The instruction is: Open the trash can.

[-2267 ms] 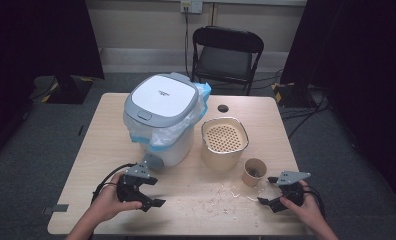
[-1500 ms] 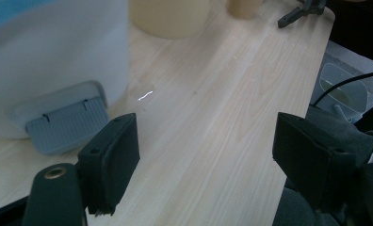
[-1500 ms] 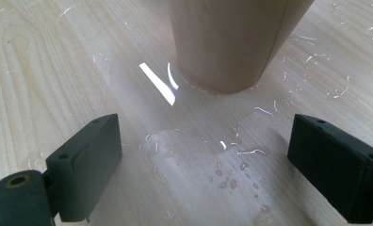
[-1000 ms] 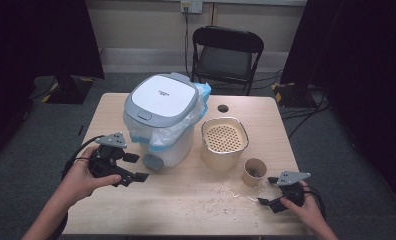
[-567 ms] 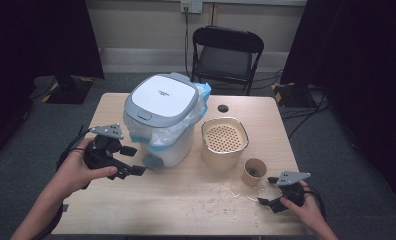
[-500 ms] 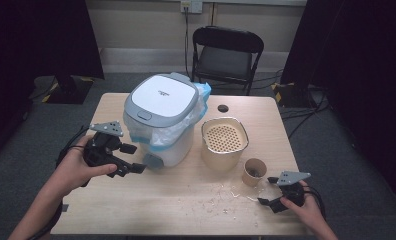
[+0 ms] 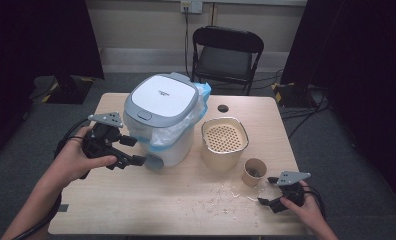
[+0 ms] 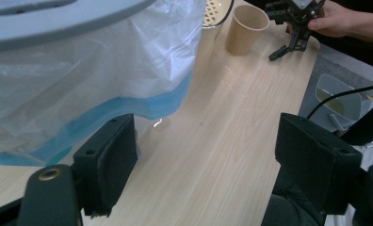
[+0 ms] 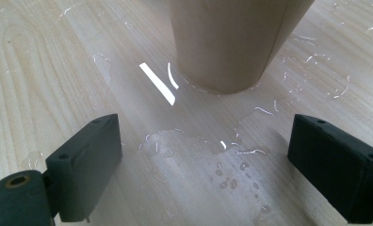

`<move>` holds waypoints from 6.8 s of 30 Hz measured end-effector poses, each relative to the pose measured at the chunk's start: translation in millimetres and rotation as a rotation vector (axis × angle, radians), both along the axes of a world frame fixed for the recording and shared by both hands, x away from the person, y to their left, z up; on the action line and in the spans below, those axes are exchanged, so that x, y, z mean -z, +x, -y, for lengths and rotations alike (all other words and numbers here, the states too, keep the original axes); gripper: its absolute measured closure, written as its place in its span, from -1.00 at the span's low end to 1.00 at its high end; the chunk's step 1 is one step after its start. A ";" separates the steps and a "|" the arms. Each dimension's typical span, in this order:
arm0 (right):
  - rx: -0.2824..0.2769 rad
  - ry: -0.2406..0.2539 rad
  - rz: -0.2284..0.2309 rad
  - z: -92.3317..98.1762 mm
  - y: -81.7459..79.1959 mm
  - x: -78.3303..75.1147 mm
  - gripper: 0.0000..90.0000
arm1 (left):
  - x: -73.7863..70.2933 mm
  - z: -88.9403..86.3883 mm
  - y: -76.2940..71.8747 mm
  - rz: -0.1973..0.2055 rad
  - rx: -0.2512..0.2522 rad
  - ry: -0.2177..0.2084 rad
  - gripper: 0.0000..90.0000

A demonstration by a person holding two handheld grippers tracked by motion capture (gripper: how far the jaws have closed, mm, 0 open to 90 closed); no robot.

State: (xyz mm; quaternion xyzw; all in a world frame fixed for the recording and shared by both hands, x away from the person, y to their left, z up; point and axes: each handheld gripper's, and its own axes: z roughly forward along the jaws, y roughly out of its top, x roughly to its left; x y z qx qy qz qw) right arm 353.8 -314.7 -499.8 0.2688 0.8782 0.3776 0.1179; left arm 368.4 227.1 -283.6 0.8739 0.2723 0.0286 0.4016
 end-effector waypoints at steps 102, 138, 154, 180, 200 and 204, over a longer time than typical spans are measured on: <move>0.000 0.002 0.000 -0.2 0.2 0.2 -0.79 | -38.9 11.3 70.7 0.060 -0.276 0.027 0.98; -0.004 -0.001 -0.001 0.0 0.3 0.0 -0.79 | -21.4 8.1 36.2 0.074 -0.189 -0.026 -0.03; -0.004 -0.001 -0.003 0.0 0.3 -0.1 -0.79 | 18.4 -3.4 16.9 0.049 -0.164 -0.046 -0.51; -0.031 0.000 -0.001 1.1 2.6 -0.1 -0.80 | 88.3 -4.4 -2.5 0.004 -0.131 -0.041 -0.55; -0.041 -0.005 -0.006 0.4 2.7 0.0 -0.84 | 169.1 2.3 -10.5 -0.074 -0.126 -0.023 -0.56; -0.041 -0.004 -0.006 0.5 2.7 0.0 -0.84 | 176.6 2.7 -12.8 -0.078 -0.117 -0.015 -0.56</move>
